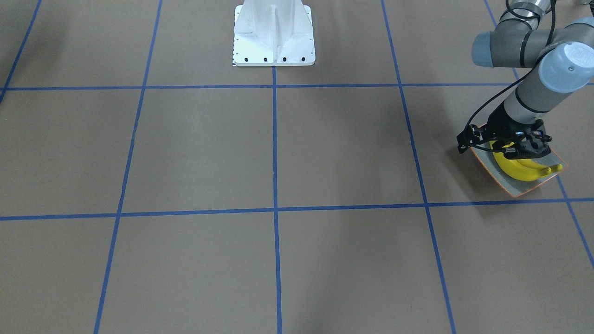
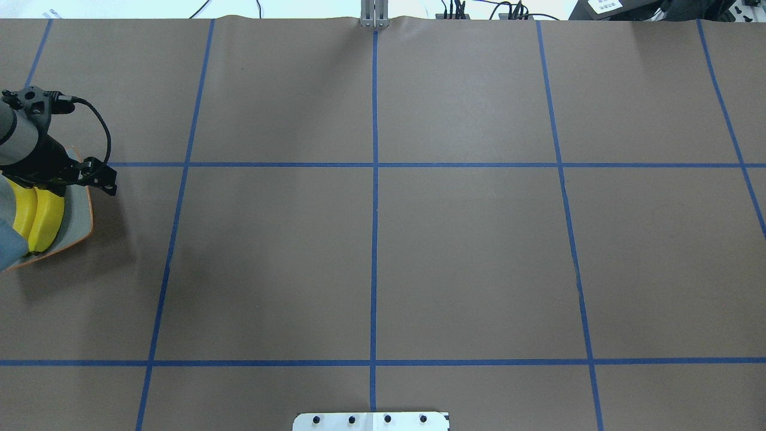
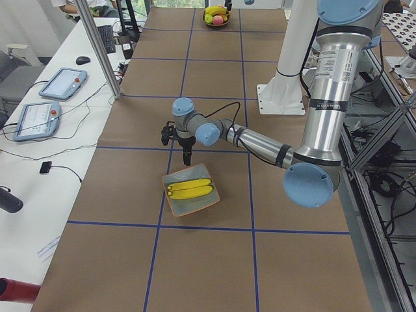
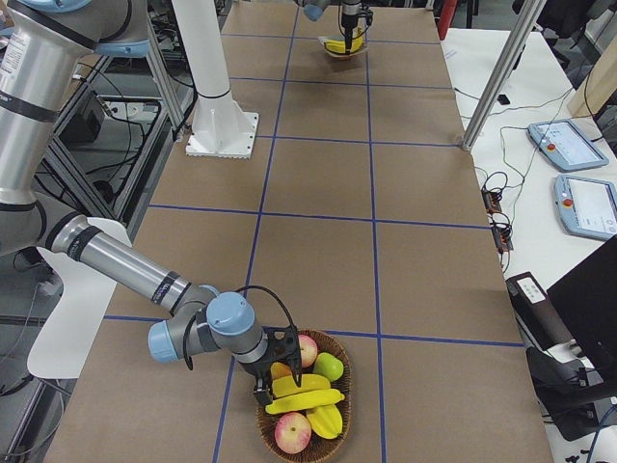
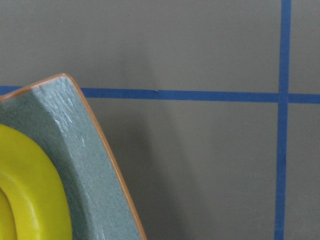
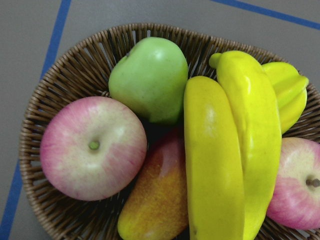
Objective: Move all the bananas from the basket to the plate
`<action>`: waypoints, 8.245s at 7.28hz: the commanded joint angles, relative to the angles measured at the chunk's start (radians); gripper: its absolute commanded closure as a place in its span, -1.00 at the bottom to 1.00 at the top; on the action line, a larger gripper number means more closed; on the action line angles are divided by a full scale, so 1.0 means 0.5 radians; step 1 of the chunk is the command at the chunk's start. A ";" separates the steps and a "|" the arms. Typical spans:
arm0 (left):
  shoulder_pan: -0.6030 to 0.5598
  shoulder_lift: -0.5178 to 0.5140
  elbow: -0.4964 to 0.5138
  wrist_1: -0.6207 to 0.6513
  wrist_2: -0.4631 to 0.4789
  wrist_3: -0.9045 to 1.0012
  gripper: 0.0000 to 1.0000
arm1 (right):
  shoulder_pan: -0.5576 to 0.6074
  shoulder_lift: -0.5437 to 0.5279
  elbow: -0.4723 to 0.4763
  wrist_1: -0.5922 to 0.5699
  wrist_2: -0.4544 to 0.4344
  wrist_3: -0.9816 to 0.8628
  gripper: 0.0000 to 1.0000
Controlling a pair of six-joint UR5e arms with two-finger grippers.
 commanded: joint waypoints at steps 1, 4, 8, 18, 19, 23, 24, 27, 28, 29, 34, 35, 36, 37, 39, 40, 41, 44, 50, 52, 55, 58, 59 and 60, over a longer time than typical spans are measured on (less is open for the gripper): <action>0.000 0.000 0.001 0.000 0.001 0.001 -1.00 | 0.002 0.016 -0.040 0.011 -0.001 0.008 -0.84; 0.000 0.000 0.004 0.000 0.004 0.001 -1.00 | 0.002 0.035 -0.104 0.014 -0.001 0.002 -0.46; 0.000 0.000 0.001 0.000 0.007 0.001 -1.00 | 0.014 0.047 -0.071 0.017 0.038 -0.087 1.00; 0.009 -0.312 0.035 0.003 -0.017 -0.271 -1.00 | 0.091 0.567 0.236 0.008 0.817 0.561 1.00; 0.049 -0.416 0.065 -0.003 -0.017 -0.378 -1.00 | -0.007 0.684 0.303 0.014 0.866 0.757 1.00; 0.215 -0.702 0.081 -0.015 -0.017 -0.710 -1.00 | -0.769 1.064 0.635 0.194 0.412 1.925 1.00; 0.267 -0.766 0.084 -0.018 -0.017 -0.802 -1.00 | -1.011 1.123 0.650 0.265 0.158 2.074 1.00; 0.390 -0.929 0.148 -0.216 -0.011 -1.139 -1.00 | -1.412 1.280 0.675 0.281 -0.164 2.259 1.00; 0.405 -0.930 0.194 -0.400 -0.005 -1.244 -1.00 | -1.473 1.371 0.660 0.287 -0.161 2.436 1.00; 0.408 -0.930 0.219 -0.523 -0.005 -1.302 -1.00 | -1.547 1.439 0.647 0.287 -0.164 2.571 1.00; 0.424 -1.006 0.225 -0.712 0.004 -1.463 -1.00 | -1.753 1.590 0.623 0.324 -0.317 2.795 1.00; 0.421 -1.006 0.225 -0.739 0.004 -1.481 -1.00 | -1.756 1.620 0.626 0.324 -0.324 2.848 1.00; 0.421 -1.006 0.225 -0.776 0.004 -1.517 -1.00 | -1.759 1.624 0.626 0.327 -0.354 2.879 1.00; 0.424 -1.022 0.225 -0.785 0.004 -1.524 -1.00 | -1.811 1.624 0.623 0.324 -0.430 2.879 1.00; 0.439 -1.092 0.246 -0.807 0.004 -1.655 -1.00 | -1.952 1.679 0.623 0.327 -0.596 2.879 1.00; 0.457 -1.107 0.265 -0.859 0.004 -1.723 -1.00 | -1.965 1.700 0.623 0.324 -0.600 2.879 1.00; 0.470 -1.111 0.329 -1.014 0.004 -1.793 -1.00 | -1.983 1.710 0.623 0.327 -0.603 2.879 1.00; 0.531 -1.141 0.562 -1.430 0.026 -1.941 -1.00 | -2.017 1.731 0.623 0.327 -0.624 2.879 1.00; 0.568 -1.187 0.553 -1.427 0.026 -2.061 -0.78 | -2.060 1.746 0.626 0.324 -0.655 2.873 1.00; 0.605 -1.190 0.547 -1.414 0.026 -2.061 0.99 | -2.060 1.750 0.626 0.321 -0.655 2.861 1.00; 0.608 -1.191 0.544 -1.411 0.026 -2.064 1.00 | -2.060 1.746 0.629 0.318 -0.655 2.791 -0.98; 0.596 -1.160 0.550 -1.411 0.020 -2.049 1.00 | -2.017 1.527 0.830 0.321 -0.658 2.766 -1.00; 0.571 -1.026 0.547 -1.384 0.001 -2.009 1.00 | -1.990 1.453 0.847 0.324 -0.719 2.766 -1.00; 0.492 -0.919 0.541 -1.259 -0.084 -1.757 1.00 | -1.993 1.412 0.828 0.321 -0.838 2.766 -1.00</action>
